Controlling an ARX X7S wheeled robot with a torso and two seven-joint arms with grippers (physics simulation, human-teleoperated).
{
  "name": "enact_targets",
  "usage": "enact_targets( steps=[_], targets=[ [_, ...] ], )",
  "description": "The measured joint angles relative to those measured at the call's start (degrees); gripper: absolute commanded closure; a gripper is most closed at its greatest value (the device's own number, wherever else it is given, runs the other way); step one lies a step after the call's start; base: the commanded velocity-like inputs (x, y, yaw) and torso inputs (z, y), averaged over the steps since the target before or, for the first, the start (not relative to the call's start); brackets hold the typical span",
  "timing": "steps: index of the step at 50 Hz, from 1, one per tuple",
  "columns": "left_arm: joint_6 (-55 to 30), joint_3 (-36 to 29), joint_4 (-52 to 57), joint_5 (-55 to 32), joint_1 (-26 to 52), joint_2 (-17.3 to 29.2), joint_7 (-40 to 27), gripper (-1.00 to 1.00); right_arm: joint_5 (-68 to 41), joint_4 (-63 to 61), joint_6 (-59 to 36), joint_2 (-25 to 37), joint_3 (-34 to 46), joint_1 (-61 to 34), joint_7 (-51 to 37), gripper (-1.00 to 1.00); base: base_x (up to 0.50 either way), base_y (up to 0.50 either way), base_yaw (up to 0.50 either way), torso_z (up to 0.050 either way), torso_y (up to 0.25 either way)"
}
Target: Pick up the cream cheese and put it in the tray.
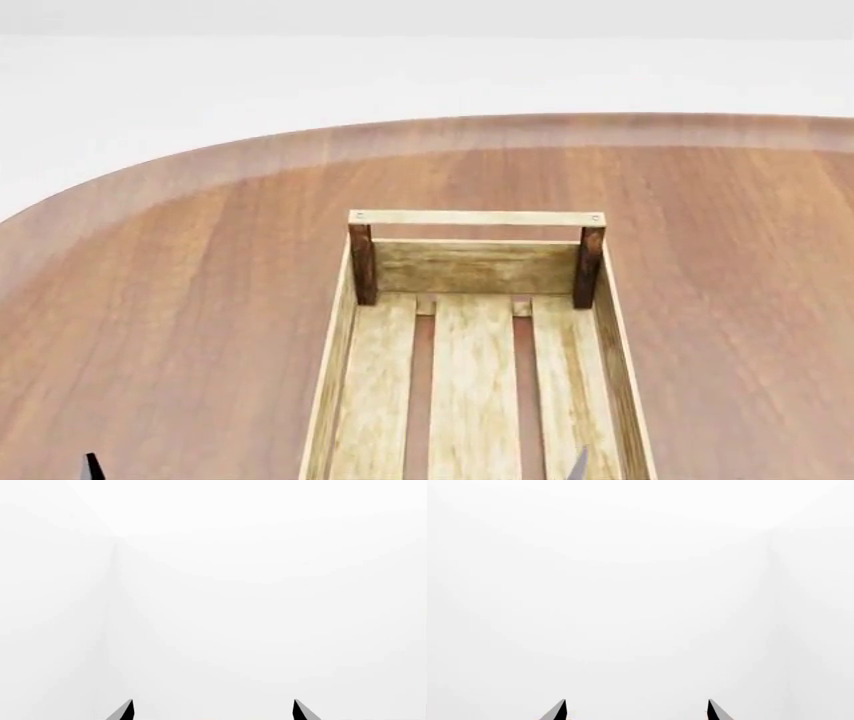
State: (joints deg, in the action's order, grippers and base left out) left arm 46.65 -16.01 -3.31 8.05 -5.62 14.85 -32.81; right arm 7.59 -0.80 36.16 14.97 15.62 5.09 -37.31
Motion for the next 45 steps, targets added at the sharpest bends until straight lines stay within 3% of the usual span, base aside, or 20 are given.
enact_targets(
  steps=[45],
  targets=[
    [0.81,0.03,1.75,-0.83,-0.84,1.57,-1.61,-1.0,-10.3,-12.69,-16.21,2.34,-12.74,5.01,-7.77,-1.0,0.0,0.0,0.0,0.0,0.0]
  ],
)
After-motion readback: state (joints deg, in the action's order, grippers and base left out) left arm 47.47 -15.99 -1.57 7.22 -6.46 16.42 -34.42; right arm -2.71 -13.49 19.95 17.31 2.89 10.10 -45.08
